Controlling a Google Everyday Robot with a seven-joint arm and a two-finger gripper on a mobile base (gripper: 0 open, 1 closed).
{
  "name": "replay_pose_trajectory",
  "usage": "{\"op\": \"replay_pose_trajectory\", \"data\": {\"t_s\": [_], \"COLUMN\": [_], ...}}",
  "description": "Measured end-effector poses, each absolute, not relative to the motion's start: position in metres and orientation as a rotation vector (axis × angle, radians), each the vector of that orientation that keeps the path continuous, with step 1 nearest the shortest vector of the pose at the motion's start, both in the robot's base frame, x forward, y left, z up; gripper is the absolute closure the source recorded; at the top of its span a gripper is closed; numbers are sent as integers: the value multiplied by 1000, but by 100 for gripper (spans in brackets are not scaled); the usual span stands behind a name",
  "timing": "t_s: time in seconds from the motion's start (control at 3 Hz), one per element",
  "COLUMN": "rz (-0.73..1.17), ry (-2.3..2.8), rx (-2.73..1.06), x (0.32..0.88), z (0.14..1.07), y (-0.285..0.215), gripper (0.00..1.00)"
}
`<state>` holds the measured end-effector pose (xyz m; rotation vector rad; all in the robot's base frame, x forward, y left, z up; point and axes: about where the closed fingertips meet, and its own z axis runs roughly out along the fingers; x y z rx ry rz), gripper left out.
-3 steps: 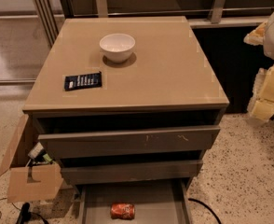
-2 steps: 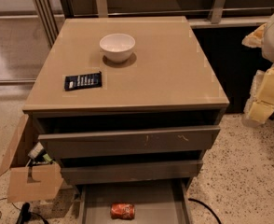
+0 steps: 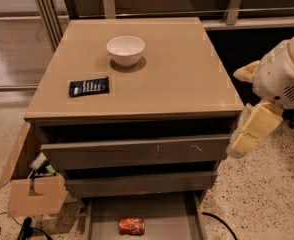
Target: Pick coke can from bottom drawer and place on counter
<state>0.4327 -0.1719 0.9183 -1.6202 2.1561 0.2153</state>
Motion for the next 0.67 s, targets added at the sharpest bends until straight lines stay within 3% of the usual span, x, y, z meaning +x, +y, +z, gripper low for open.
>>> {"op": "replay_pose_trajectory", "data": {"t_s": [0.67], "rz": [425], "ry": [2215], "rx": [-1584], "x": [421], "z": [779], "y": [-131], "gripper": [0]}}
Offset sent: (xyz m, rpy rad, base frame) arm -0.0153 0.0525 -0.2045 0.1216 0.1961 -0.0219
